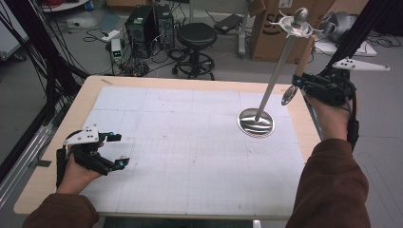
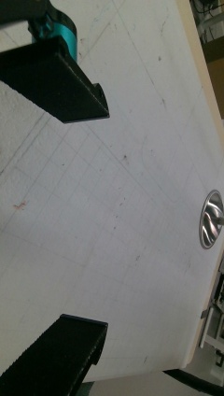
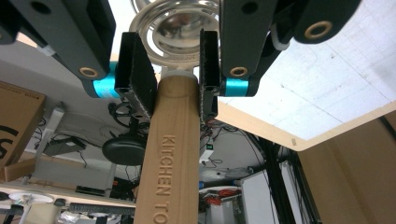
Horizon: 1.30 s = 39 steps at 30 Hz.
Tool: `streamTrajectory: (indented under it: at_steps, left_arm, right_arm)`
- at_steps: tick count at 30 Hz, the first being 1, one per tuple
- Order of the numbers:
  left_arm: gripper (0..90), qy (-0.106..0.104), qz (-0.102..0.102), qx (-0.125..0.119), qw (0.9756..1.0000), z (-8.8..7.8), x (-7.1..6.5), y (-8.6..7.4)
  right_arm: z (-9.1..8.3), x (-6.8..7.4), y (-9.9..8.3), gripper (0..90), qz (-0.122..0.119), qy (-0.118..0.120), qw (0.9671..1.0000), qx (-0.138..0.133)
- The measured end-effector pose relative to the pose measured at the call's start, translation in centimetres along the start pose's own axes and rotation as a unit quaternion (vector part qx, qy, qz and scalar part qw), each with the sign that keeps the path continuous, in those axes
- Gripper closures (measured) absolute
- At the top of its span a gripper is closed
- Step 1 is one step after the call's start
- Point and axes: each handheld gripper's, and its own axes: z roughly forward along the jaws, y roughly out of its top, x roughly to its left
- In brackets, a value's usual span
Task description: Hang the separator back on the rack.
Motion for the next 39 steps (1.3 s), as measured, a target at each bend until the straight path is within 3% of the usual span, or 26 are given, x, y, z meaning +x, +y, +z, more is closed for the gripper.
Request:
streamTrajectory:
  at_steps: [9,23,39]
  left_arm:
    - [1.7,0.0,0.0,0.001,1.0,0.0,0.0,0.0]
    - [1.7,-0.002,0.0,0.001,1.0,0.1,-0.1,0.0]
    - [1.7,-0.001,-0.002,-0.001,1.0,0.0,0.0,0.0]
  right_arm:
    - [0.4,0.0,0.3,66.3,-0.005,-0.004,0.9999,0.01]
    - [-0.9,0.0,0.2,52.6,-0.006,-0.015,0.9999,0.001]
    - [-2.1,1.8,-0.5,43.4,-0.036,-0.011,0.9992,0.015]
